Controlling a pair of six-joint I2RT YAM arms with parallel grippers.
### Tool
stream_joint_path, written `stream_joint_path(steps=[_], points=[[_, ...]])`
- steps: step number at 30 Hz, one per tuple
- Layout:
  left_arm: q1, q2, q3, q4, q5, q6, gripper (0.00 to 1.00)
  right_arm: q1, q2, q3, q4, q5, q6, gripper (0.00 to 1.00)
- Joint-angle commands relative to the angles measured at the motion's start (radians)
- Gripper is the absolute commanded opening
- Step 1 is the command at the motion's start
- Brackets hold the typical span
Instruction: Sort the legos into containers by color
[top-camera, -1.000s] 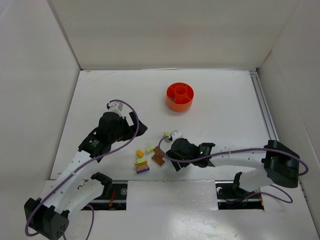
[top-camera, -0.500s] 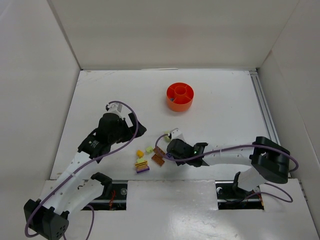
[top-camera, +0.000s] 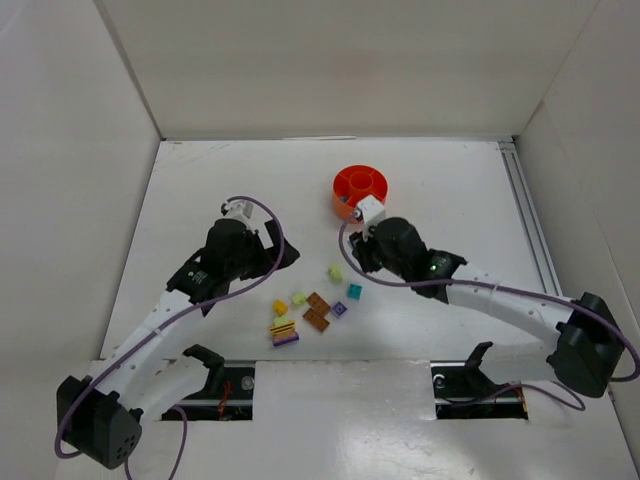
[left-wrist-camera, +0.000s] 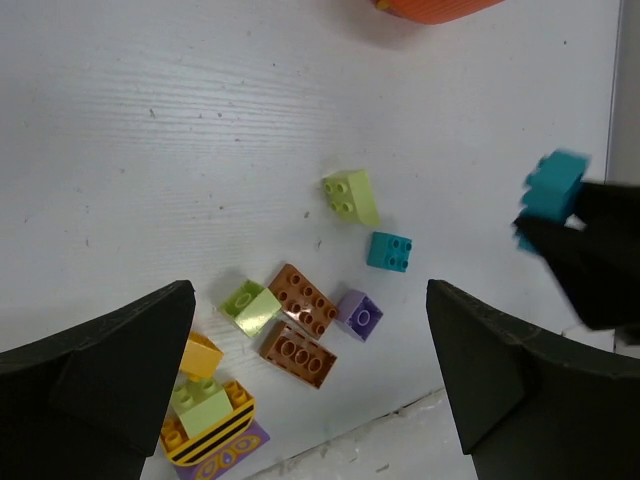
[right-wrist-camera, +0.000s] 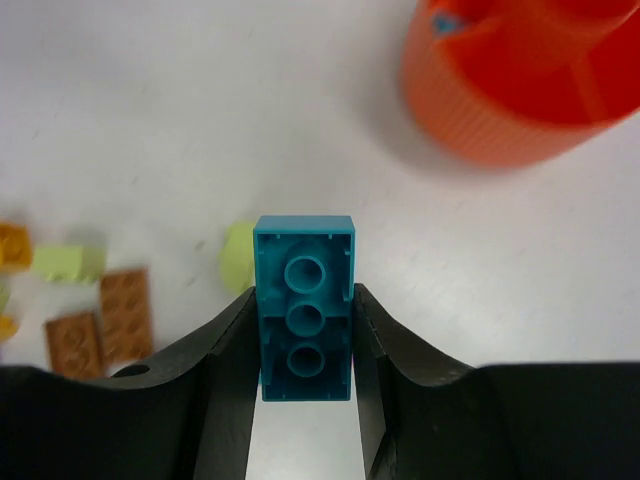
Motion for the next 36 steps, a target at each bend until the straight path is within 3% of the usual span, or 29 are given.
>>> stream_joint_path(steps=[1,9,18,36], points=[[-0.008,0.074,0.046,0.090,0.022,0.029,1.00,-0.135,0.051,0.141,0.168,-0.202,-0.270,0.23],[0.013,0.186,0.150,0.112,0.010,0.089,1.00,-0.343,0.373,0.502,0.188,-0.544,-0.507,0.25],[0.058,0.264,0.219,0.121,0.019,0.135,1.00,-0.419,0.643,0.733,0.188,-0.711,-0.602,0.28],[0.120,0.379,0.261,0.139,0.059,0.154,1.00,-0.501,0.794,0.787,0.188,-0.969,-0.714,0.38]])
